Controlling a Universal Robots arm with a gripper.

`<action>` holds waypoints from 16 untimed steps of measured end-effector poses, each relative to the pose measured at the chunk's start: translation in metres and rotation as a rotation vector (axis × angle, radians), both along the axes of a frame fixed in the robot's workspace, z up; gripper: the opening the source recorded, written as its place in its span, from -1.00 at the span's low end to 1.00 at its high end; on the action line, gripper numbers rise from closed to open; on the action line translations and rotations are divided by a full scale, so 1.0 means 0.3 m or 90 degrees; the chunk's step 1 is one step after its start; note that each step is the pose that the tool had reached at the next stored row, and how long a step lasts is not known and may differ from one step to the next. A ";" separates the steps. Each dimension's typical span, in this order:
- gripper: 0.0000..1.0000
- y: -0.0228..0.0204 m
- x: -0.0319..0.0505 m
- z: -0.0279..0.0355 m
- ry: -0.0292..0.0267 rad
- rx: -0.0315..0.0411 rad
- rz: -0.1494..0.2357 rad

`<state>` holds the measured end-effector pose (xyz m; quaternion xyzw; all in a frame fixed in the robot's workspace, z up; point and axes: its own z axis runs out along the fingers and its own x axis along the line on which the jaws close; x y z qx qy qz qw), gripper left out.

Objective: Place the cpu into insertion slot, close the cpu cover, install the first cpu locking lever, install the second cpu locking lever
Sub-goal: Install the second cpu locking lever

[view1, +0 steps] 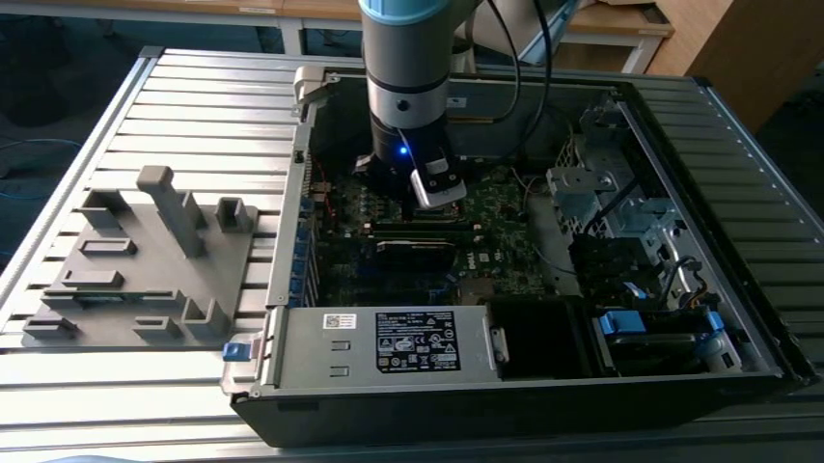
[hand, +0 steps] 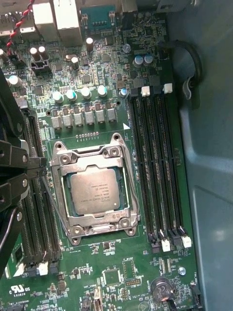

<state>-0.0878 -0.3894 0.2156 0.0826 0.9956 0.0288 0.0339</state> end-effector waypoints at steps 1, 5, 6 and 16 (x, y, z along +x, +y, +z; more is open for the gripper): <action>-0.79 0.000 0.000 0.000 0.0000 0.0000 0.000; -0.79 0.000 0.000 -0.003 -0.0001 0.0001 0.000; -0.79 0.000 0.000 -0.004 0.0000 0.0000 0.000; -0.79 0.000 0.000 -0.007 -0.0001 0.0012 0.000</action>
